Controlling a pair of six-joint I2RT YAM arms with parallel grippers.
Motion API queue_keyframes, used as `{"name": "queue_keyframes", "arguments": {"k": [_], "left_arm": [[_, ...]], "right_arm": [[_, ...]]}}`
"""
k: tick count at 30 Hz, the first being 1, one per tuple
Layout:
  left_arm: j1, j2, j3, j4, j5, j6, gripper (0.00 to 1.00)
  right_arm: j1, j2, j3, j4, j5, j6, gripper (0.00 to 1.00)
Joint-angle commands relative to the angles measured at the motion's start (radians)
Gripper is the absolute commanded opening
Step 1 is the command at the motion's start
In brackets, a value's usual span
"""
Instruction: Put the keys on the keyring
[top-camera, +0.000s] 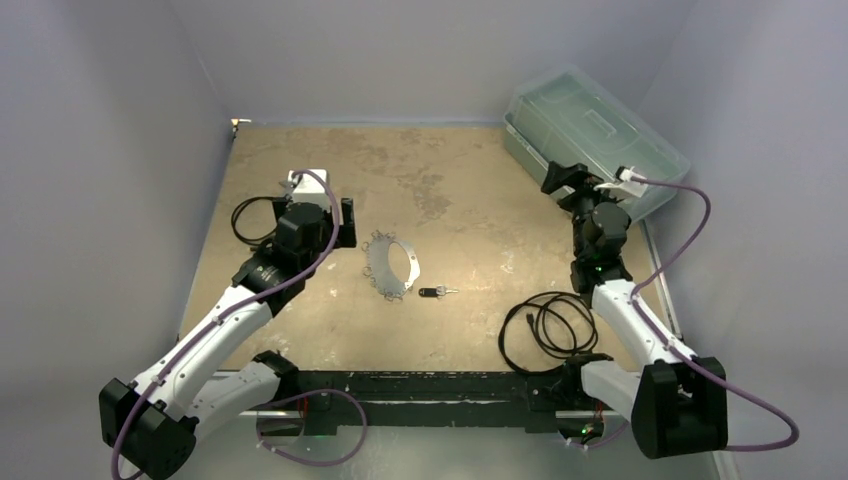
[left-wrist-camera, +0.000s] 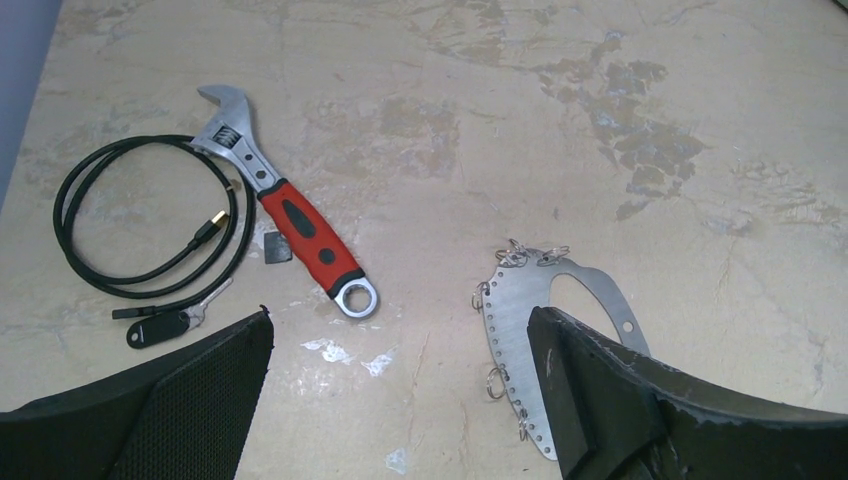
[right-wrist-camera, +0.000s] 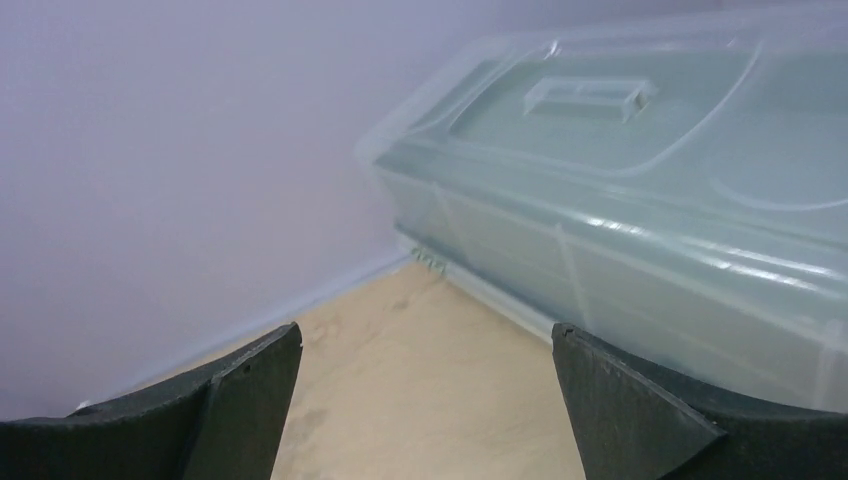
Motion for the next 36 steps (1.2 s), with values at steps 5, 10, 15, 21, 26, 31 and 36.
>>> {"name": "queue_keyframes", "arguments": {"k": [5, 10, 15, 21, 26, 31, 36], "left_arm": [[0.007, 0.008, 0.015, 0.035, 0.057, 0.038, 0.99], [0.007, 0.017, 0.012, 0.037, 0.119, 0.06, 0.98], [0.007, 0.042, 0.009, 0.046, 0.214, 0.082, 0.92], [0.006, 0.098, 0.009, 0.076, 0.382, 0.098, 0.77], [0.006, 0.132, 0.017, 0.08, 0.428, 0.106, 0.71], [0.006, 0.136, 0.005, 0.11, 0.491, 0.11, 0.64], [-0.003, 0.106, -0.057, 0.205, 0.469, 0.094, 0.58]], "right_arm": [[0.077, 0.018, 0.133, -0.388, -0.172, 0.134, 0.99], [0.347, 0.106, 0.264, -0.606, -0.05, 0.094, 0.99], [0.472, 0.205, 0.303, -0.768, -0.11, 0.157, 0.99], [0.624, 0.297, 0.358, -0.901, -0.093, 0.146, 0.97], [0.648, 0.318, 0.324, -0.878, -0.178, 0.162, 0.84], [0.68, 0.358, 0.298, -0.851, -0.198, 0.21, 0.79], [0.694, 0.407, 0.294, -0.844, -0.189, 0.269, 0.76]]}}
